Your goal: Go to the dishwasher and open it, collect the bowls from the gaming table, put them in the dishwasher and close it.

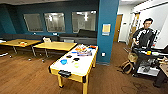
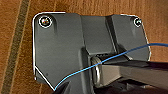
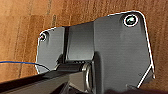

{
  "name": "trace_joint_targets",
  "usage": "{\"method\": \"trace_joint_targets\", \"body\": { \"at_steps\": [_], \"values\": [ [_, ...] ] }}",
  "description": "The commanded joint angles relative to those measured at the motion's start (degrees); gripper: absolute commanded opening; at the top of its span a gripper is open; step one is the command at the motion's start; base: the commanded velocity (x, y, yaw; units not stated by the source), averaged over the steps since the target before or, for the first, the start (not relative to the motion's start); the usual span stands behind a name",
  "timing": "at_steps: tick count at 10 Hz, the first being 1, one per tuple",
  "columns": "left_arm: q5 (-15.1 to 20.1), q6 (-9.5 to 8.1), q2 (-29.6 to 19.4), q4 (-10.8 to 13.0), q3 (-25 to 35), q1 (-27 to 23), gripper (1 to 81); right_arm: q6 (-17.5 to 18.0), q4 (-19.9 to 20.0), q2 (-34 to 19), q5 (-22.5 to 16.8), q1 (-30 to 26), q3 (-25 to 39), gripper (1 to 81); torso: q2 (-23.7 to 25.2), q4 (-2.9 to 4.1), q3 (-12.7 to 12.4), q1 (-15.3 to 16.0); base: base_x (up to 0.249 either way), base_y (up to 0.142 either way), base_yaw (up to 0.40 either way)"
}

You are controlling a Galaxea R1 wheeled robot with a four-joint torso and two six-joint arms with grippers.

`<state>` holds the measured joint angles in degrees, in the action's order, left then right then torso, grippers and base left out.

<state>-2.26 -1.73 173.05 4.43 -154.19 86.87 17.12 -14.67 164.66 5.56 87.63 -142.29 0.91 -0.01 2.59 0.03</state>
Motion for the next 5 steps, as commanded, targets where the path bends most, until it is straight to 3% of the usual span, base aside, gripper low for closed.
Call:
{"method": "trace_joint_targets", "body": {
  "at_steps": [1, 2, 5],
  "values": [
    [3.13, -0.20, -0.15, -0.29, 0.11, -2.53, 81.1, -0.15, -0.89, -0.45, -2.57, -2.67, 0.18, 81.1, 0.00, 0.00, 0.00, 0.00, 0.143, 0.062, 0.000],
    [3.13, -0.20, -0.06, -0.38, 0.11, -2.45, 81.1, -0.15, -0.89, -0.45, -2.57, -2.67, 0.18, 81.1, 0.00, 0.00, 0.00, 0.00, 0.144, 0.062, 0.000],
    [3.13, -0.20, -0.06, -0.38, 0.11, -2.45, 81.1, -0.15, -0.89, -0.45, -2.57, -2.67, 0.18, 81.1, 0.00, 0.00, 0.00, 0.02, 0.143, 0.000, 0.000]
  ]
}}
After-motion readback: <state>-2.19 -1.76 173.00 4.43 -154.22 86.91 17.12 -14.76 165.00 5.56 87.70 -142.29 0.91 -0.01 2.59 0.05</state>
